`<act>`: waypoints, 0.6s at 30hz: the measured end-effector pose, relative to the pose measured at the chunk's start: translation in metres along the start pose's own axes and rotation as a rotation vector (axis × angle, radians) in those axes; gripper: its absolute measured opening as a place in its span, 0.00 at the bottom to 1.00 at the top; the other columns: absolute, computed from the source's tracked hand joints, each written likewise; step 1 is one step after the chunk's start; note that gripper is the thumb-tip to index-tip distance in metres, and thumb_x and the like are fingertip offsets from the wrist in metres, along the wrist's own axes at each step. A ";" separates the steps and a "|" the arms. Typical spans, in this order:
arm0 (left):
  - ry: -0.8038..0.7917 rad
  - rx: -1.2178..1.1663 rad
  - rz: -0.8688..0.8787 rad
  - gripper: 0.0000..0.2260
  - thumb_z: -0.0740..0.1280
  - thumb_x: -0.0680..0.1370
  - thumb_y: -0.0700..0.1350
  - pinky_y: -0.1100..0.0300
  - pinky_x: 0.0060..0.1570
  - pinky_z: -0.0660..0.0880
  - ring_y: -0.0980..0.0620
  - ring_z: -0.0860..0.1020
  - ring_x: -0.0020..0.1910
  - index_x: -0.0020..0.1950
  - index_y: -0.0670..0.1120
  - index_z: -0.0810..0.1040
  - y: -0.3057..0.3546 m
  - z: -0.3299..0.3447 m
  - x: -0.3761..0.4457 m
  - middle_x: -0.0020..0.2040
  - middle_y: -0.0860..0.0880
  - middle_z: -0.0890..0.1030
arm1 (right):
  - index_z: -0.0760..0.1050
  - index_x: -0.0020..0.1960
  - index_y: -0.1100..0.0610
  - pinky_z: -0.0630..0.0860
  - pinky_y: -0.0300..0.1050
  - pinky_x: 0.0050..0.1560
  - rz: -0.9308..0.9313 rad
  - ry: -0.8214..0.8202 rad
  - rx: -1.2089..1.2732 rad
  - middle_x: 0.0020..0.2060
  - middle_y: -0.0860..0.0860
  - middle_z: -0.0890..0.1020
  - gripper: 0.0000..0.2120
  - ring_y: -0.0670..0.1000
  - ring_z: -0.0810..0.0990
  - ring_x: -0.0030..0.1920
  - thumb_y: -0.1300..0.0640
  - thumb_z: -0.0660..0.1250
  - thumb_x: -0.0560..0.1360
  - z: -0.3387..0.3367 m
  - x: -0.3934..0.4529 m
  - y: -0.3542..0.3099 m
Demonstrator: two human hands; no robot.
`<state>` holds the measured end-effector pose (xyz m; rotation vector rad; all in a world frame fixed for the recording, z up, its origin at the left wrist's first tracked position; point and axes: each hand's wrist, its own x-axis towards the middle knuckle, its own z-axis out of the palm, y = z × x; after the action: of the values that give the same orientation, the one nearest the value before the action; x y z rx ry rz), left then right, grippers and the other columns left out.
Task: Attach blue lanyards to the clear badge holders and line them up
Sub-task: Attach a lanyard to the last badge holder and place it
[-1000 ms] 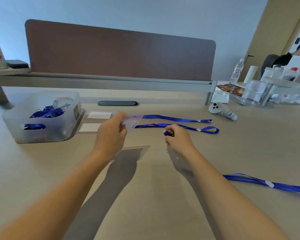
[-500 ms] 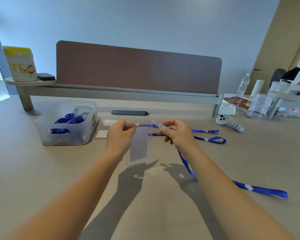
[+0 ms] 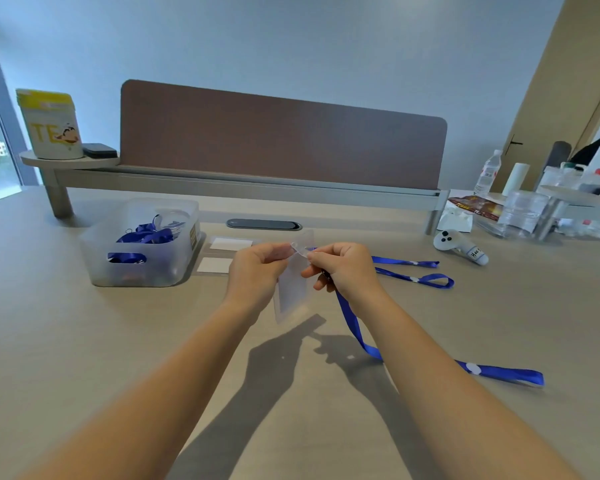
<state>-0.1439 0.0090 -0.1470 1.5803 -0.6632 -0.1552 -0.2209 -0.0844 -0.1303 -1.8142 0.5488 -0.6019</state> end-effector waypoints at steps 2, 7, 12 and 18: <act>0.030 0.047 0.040 0.13 0.61 0.76 0.33 0.59 0.53 0.72 0.51 0.75 0.51 0.59 0.38 0.77 -0.002 0.000 0.000 0.50 0.51 0.77 | 0.75 0.35 0.56 0.69 0.36 0.27 0.000 -0.004 -0.003 0.28 0.49 0.80 0.09 0.40 0.73 0.17 0.59 0.64 0.75 0.001 0.000 -0.001; 0.078 0.196 0.189 0.13 0.61 0.76 0.35 0.63 0.50 0.68 0.55 0.73 0.50 0.60 0.39 0.76 -0.002 -0.002 -0.001 0.54 0.48 0.79 | 0.75 0.36 0.56 0.69 0.32 0.24 0.010 -0.027 0.056 0.26 0.47 0.80 0.09 0.41 0.73 0.17 0.60 0.63 0.75 0.003 0.000 -0.004; 0.024 0.158 0.178 0.14 0.61 0.77 0.35 0.59 0.56 0.71 0.47 0.76 0.58 0.61 0.39 0.74 -0.002 -0.003 -0.001 0.59 0.41 0.79 | 0.74 0.37 0.54 0.72 0.32 0.28 0.025 -0.099 0.127 0.29 0.47 0.80 0.09 0.41 0.74 0.22 0.57 0.63 0.76 0.005 -0.002 -0.005; 0.038 0.390 0.359 0.16 0.59 0.77 0.34 0.61 0.56 0.70 0.48 0.77 0.57 0.64 0.42 0.72 -0.009 -0.009 0.000 0.59 0.41 0.80 | 0.74 0.39 0.58 0.69 0.35 0.28 0.106 -0.151 0.258 0.29 0.51 0.80 0.09 0.46 0.72 0.26 0.58 0.62 0.77 0.004 -0.002 -0.006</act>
<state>-0.1365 0.0165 -0.1545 1.7964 -0.9780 0.2865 -0.2193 -0.0788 -0.1258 -1.5616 0.4409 -0.4379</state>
